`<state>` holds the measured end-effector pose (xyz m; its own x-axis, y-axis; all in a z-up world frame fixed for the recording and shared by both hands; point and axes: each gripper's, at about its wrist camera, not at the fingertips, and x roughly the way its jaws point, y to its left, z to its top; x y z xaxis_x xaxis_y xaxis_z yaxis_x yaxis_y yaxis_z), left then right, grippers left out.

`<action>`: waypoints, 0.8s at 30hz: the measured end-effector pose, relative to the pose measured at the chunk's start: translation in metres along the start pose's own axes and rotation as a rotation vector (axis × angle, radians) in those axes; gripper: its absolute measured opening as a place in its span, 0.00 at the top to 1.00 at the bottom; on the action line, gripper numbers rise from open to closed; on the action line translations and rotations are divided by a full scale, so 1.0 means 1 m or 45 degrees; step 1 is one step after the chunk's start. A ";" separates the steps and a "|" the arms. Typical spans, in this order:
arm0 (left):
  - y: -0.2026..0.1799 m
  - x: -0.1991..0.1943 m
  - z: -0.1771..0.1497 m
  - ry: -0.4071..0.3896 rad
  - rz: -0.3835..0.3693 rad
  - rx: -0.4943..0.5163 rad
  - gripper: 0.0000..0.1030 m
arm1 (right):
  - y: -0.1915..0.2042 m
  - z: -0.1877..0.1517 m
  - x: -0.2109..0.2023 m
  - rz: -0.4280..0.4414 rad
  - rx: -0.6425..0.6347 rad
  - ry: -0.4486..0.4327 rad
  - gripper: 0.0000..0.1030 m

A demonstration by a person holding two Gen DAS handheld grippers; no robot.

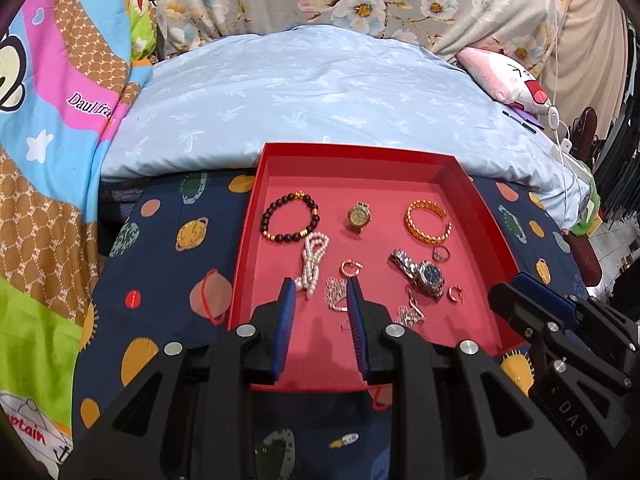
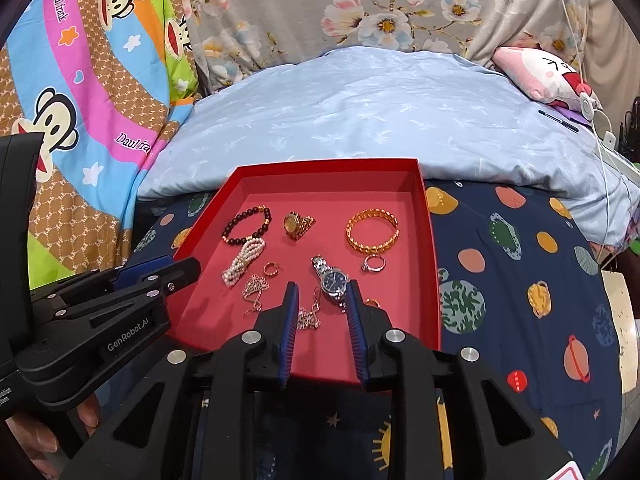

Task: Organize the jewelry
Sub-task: 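Lift both grippers away from the red tray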

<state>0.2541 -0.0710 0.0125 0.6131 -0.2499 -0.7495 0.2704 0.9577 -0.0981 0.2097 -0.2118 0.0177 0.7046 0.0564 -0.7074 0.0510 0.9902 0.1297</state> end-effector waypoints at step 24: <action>-0.014 -0.056 -0.055 -0.071 0.173 -0.053 0.26 | -0.006 -0.060 -0.057 -0.162 0.113 -0.074 0.29</action>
<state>0.1753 -0.0628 0.0202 0.6823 -0.1241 -0.7205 0.1520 0.9880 -0.0262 0.1265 -0.2135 0.0157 0.7282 -0.0791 -0.6808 0.2031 0.9736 0.1041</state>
